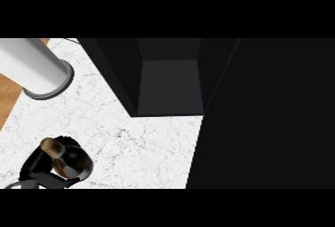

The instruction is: Pick up the wine, place it into the cabinet and close the cabinet

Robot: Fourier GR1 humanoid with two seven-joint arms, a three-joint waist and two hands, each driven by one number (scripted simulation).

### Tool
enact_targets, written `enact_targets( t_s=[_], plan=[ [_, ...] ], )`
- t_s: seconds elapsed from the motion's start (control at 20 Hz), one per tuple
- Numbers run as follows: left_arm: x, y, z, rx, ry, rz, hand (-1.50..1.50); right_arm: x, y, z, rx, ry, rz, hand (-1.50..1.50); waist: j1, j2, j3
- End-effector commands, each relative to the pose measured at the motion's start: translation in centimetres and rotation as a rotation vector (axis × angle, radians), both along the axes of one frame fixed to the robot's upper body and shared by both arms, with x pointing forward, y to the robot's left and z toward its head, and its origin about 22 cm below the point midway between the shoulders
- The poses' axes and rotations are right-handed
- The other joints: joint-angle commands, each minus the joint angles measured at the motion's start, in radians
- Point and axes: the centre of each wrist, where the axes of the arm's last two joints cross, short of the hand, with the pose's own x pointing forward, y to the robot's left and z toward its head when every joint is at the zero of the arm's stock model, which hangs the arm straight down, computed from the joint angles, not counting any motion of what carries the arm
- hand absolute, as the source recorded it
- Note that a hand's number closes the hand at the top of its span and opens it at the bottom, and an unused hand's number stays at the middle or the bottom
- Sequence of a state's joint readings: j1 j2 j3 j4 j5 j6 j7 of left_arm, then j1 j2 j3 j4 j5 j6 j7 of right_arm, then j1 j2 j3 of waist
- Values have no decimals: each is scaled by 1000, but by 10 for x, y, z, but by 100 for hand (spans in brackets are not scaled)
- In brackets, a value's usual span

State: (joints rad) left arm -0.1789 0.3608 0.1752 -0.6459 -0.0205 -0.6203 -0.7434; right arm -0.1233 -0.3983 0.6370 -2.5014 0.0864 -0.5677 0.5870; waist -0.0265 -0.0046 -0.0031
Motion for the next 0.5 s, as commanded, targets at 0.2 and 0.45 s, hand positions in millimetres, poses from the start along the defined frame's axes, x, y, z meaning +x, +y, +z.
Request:
enact_targets(
  t_s=[0.2,0.45],
  plan=[
    [1,-27,-5,-107,-163,-94,150,-25,-7,13,29,-65,16,-150,13,-1,2],
    [-10,-85,-28,-97,-153,188,150,-28,-13,14,46,-50,-24,-150,15,-5,3]
  ],
)
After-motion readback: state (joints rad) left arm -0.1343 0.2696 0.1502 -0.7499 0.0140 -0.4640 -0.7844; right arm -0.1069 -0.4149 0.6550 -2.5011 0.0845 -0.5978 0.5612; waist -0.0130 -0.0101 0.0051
